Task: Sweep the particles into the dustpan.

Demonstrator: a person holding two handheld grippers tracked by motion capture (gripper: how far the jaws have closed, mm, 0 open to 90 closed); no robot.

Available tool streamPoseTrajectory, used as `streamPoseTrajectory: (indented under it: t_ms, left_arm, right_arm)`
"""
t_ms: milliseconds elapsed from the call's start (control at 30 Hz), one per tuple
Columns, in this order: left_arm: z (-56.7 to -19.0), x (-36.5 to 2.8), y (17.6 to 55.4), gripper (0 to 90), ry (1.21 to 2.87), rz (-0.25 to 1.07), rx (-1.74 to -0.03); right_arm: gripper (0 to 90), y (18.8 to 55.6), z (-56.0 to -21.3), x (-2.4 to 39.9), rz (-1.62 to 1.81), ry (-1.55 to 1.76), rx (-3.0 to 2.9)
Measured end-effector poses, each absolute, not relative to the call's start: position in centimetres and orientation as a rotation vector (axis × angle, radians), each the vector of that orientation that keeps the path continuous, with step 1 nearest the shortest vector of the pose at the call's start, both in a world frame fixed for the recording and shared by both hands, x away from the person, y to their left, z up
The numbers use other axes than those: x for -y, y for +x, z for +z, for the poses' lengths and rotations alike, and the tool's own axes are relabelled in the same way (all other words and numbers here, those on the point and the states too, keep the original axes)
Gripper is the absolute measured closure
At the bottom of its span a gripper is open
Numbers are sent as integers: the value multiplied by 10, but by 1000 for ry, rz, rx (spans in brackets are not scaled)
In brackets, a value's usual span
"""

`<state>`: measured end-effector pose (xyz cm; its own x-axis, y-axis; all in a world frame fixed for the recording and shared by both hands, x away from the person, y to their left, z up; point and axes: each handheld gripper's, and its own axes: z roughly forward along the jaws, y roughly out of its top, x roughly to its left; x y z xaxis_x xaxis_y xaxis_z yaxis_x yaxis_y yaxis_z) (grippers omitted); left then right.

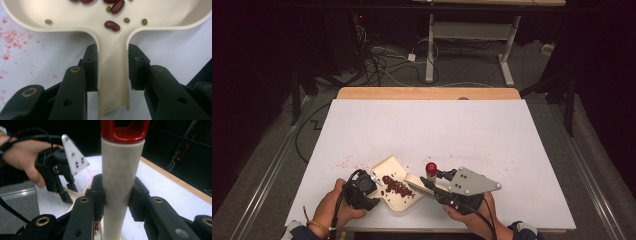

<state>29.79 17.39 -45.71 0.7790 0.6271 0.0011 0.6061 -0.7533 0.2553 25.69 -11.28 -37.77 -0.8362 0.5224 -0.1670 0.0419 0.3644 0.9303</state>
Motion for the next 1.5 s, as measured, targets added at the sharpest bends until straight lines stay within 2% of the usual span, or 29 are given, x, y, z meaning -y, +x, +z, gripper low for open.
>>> streamPoseTrajectory:
  t_ms: [233, 433, 767, 967, 1300, 1500]
  left_arm:
    - [-457, -174, 298, 639, 2734, 129, -962]
    - [-457, -174, 299, 640, 2732, 118, -959]
    - [-458, -174, 299, 640, 2726, 106, -965]
    - [-458, -176, 299, 640, 2714, 102, -965]
    - [-457, -174, 299, 640, 2729, 106, -970]
    - [-457, -174, 300, 640, 2733, 103, -964]
  right_arm:
    - [700, 267, -368, 127, 1444, 507, -2137]
    - [700, 291, -377, 131, 1431, 502, -2068]
    - [700, 338, -390, 104, 1431, 460, -2053]
    - [700, 334, -397, 89, 1449, 407, -2135]
    - [700, 292, -385, 90, 1532, 457, -2127]
    - [700, 299, -377, 105, 1532, 474, -2062]
